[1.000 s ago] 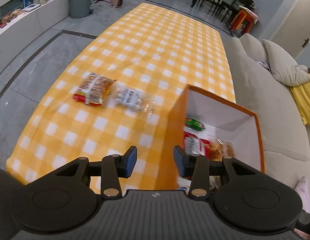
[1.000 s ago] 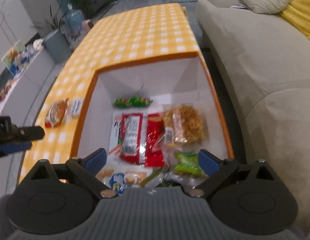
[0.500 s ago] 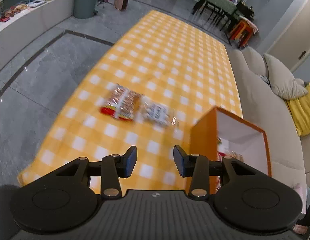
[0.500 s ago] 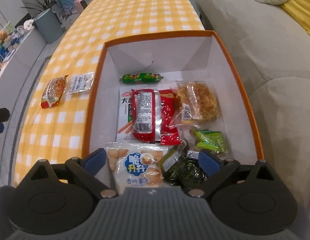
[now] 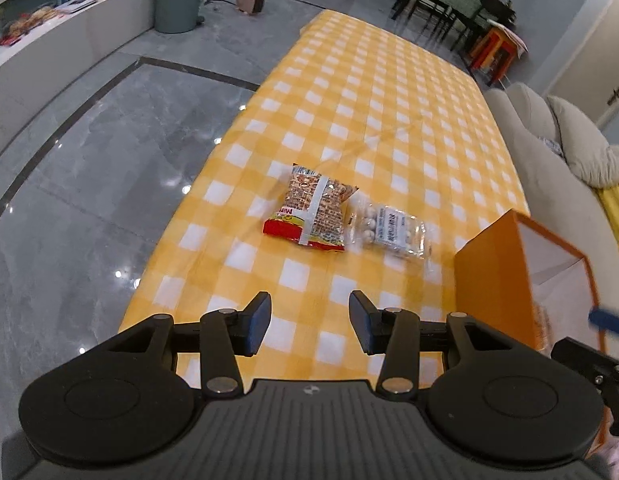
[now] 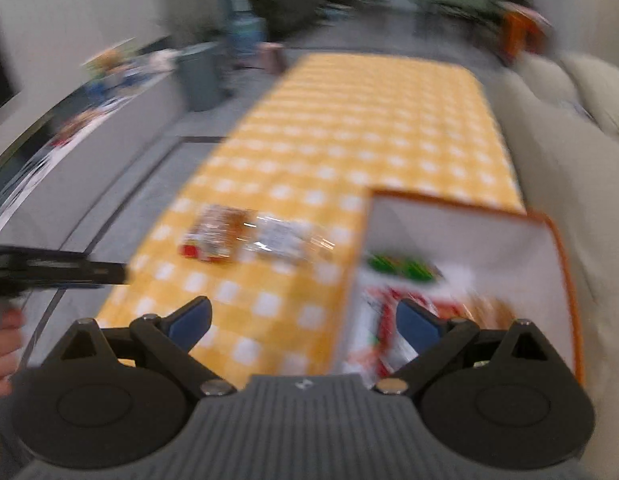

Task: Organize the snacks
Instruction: 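Move both open grippers back from the box to the remaining snacks, then grasp the peanut bag with the left gripper while the right grasps the yogurt-ball packet, then lift both bags and carry them over the box, then open the right gripper to drop the yogurt-ball packet into the box, then lower the peanut bag into the box and open the left gripper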

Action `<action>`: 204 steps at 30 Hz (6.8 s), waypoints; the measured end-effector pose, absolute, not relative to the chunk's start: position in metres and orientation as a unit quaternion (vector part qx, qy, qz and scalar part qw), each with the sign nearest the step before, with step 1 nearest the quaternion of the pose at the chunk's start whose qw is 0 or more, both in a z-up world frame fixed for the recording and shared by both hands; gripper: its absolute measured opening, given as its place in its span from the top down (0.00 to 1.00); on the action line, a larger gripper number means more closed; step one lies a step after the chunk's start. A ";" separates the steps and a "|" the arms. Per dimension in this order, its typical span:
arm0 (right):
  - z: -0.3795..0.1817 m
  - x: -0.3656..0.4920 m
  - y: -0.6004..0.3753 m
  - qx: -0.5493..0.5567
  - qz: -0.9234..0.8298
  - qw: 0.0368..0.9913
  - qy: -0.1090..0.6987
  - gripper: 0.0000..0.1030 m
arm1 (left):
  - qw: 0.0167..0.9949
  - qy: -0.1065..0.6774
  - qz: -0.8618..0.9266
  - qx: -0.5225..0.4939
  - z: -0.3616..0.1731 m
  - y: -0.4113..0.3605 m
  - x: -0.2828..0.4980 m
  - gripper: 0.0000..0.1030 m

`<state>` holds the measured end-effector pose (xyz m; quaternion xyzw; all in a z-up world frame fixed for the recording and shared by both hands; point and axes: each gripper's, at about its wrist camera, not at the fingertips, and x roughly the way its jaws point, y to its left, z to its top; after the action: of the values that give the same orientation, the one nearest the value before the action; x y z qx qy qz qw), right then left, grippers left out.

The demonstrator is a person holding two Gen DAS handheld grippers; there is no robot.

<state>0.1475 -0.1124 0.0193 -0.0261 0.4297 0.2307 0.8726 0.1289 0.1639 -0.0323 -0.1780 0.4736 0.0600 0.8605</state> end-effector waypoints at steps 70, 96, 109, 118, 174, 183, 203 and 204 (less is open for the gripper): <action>-0.132 0.359 0.062 -0.416 0.473 0.574 0.524 0.40 | 0.855 0.484 0.012 -0.188 -0.128 0.204 0.246 0.49; -0.002 0.308 0.006 -0.339 0.430 0.719 0.428 0.44 | 0.873 0.446 0.023 -0.198 -0.035 0.188 0.200 0.53; 0.069 0.277 -0.106 -0.361 0.389 0.747 0.399 0.44 | 0.883 0.416 -0.080 -0.202 0.043 0.085 0.177 0.53; 0.021 0.267 -0.169 -0.392 0.381 0.727 0.417 0.44 | 0.864 0.447 -0.139 -0.183 0.029 0.017 0.187 0.53; 0.012 0.153 -0.250 -0.320 0.308 0.697 0.564 0.16 | 0.828 0.517 -0.191 -0.101 -0.018 -0.096 0.132 0.53; 0.010 0.148 -0.267 -0.297 0.304 0.713 0.558 0.16 | 0.815 0.542 -0.182 -0.100 -0.049 -0.106 0.124 0.53; 0.003 0.154 -0.265 -0.256 0.296 0.729 0.562 0.16 | 0.823 0.537 -0.174 -0.064 -0.014 -0.089 0.105 0.29; 0.004 0.154 -0.265 -0.254 0.292 0.731 0.562 0.16 | 0.824 0.535 -0.174 -0.066 -0.009 -0.086 0.102 0.28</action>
<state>0.1538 -0.2652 0.0043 -0.2536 0.5618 0.2916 0.7315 0.1022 -0.0857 -0.0087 -0.0660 0.5354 -0.1735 0.8239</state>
